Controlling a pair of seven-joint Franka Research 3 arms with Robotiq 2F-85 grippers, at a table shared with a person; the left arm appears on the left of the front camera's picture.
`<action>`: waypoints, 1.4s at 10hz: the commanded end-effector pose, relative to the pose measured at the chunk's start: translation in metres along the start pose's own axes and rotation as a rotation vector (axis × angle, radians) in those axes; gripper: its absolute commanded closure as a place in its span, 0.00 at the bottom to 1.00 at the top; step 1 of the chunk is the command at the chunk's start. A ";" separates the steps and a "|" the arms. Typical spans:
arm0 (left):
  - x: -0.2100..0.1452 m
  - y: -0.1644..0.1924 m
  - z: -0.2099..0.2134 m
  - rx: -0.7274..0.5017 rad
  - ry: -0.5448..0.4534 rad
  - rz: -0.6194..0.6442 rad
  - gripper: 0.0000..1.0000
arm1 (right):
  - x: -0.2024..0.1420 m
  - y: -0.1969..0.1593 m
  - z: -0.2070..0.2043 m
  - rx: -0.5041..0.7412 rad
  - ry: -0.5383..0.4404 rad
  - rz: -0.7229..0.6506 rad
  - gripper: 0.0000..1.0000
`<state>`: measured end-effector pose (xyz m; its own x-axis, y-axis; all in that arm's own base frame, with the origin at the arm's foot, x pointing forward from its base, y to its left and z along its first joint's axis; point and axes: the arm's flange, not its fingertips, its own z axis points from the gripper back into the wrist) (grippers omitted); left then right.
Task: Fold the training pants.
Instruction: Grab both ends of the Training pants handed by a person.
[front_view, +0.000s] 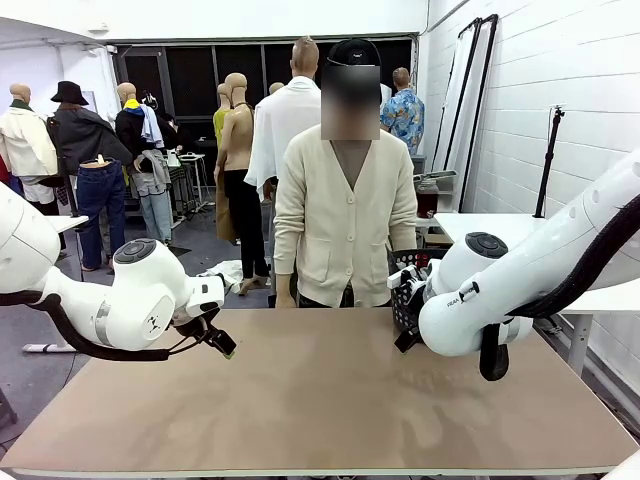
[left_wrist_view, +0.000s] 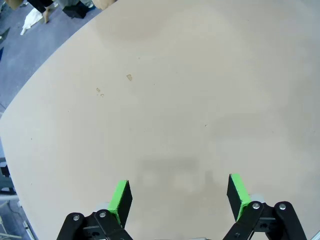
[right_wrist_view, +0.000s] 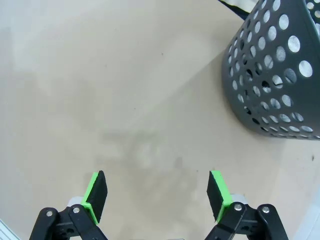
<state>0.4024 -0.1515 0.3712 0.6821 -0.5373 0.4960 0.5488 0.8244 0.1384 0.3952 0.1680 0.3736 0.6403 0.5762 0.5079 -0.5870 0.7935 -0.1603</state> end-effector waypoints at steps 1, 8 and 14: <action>0.000 0.001 0.000 0.001 0.000 0.002 0.00 | 0.000 0.000 0.000 0.000 0.000 -0.001 0.00; 0.003 0.002 0.009 0.008 0.000 0.020 0.00 | 0.004 -0.005 0.009 0.012 -0.005 -0.004 0.00; 0.036 0.011 0.090 -0.023 0.012 0.047 0.00 | 0.025 -0.026 0.083 0.025 -0.020 -0.023 0.00</action>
<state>0.3920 -0.1470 0.4534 0.6981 -0.5186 0.4937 0.5369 0.8353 0.1183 0.3885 0.1526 0.4486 0.6436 0.5453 0.5370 -0.5645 0.8120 -0.1481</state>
